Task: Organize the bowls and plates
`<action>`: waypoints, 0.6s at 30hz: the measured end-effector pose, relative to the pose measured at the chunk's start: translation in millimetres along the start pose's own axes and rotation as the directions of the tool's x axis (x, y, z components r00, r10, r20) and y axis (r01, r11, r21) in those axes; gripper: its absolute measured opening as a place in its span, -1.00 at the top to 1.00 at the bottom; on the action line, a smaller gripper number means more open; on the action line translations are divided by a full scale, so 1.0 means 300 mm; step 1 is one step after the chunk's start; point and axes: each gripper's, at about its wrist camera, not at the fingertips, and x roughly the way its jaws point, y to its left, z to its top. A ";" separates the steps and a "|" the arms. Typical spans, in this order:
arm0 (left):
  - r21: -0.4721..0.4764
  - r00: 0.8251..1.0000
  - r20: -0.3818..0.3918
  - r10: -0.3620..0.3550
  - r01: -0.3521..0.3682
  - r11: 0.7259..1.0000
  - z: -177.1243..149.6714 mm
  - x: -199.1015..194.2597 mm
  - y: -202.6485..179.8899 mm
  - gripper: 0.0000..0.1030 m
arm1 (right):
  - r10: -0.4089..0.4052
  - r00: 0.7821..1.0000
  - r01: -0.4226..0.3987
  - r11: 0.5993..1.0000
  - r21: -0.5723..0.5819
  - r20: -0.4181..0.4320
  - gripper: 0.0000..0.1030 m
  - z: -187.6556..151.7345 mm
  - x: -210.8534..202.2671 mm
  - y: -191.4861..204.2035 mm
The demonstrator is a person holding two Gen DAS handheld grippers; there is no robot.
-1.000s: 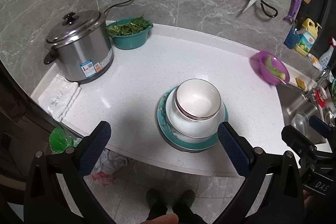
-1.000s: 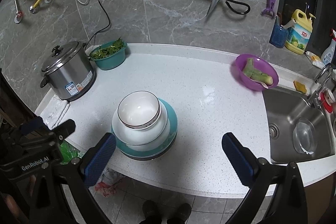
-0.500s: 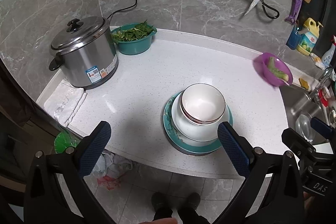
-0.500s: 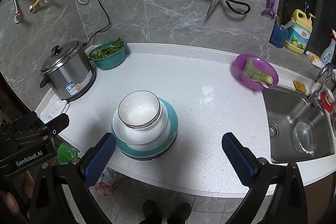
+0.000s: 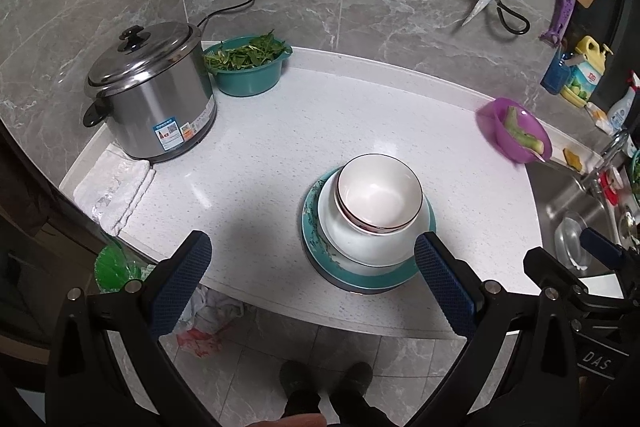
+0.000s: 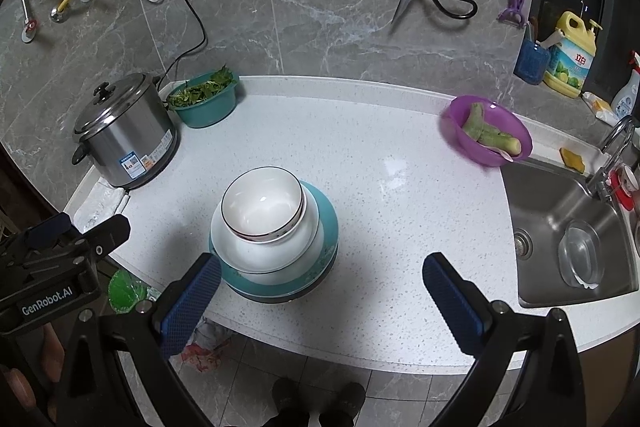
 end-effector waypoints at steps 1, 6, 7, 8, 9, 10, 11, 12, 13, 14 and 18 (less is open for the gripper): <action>-0.001 1.000 -0.001 0.000 0.000 1.000 0.000 0.001 0.000 -1.00 | 0.000 1.000 0.000 1.000 -0.001 0.000 -1.00 0.000 0.003 0.002; -0.008 1.000 -0.004 0.007 -0.007 1.000 -0.004 -0.001 0.003 -1.00 | 0.002 1.000 -0.002 1.000 0.004 -0.002 -1.00 0.003 0.010 0.006; -0.006 1.000 -0.005 0.006 -0.006 1.000 -0.004 0.001 0.001 -1.00 | 0.003 1.000 -0.003 1.000 0.002 -0.002 -1.00 0.003 0.009 0.001; -0.007 1.000 -0.007 0.006 -0.006 1.000 -0.007 -0.002 -0.003 -1.00 | 0.004 1.000 -0.004 1.000 0.002 -0.001 -1.00 0.004 0.012 0.004; -0.006 1.000 -0.009 0.007 -0.007 1.000 -0.009 -0.002 -0.007 -1.00 | 0.003 1.000 -0.003 1.000 0.001 -0.001 -1.00 0.006 0.013 0.007; -0.005 1.000 -0.010 0.007 -0.007 1.000 -0.010 -0.003 -0.009 -1.00 | 0.003 1.000 -0.003 1.000 -0.001 -0.002 -1.00 0.006 0.017 0.011; -0.005 1.000 -0.011 0.008 -0.008 1.000 -0.014 -0.004 -0.013 -1.00 | 0.003 1.000 -0.003 1.000 -0.001 -0.002 -1.00 0.007 0.019 0.014; -0.005 1.000 -0.012 0.008 -0.008 1.000 -0.016 -0.004 -0.015 -1.00 | 0.001 1.000 -0.001 1.000 0.001 -0.003 -1.00 0.007 0.017 0.015; -0.005 1.000 -0.013 0.007 -0.007 1.000 -0.015 -0.001 -0.015 -1.00 | 0.001 1.000 -0.001 1.000 0.002 -0.004 -1.00 0.008 0.018 0.017; -0.006 1.000 -0.013 0.008 -0.008 1.000 -0.016 -0.002 -0.017 -1.00 | 0.001 1.000 -0.001 1.000 0.002 -0.004 -1.00 0.008 0.019 0.019; -0.006 1.000 -0.016 0.008 -0.008 1.000 -0.020 0.001 -0.019 -1.00 | -0.003 1.000 0.003 1.000 0.003 -0.004 -1.00 0.008 0.021 0.021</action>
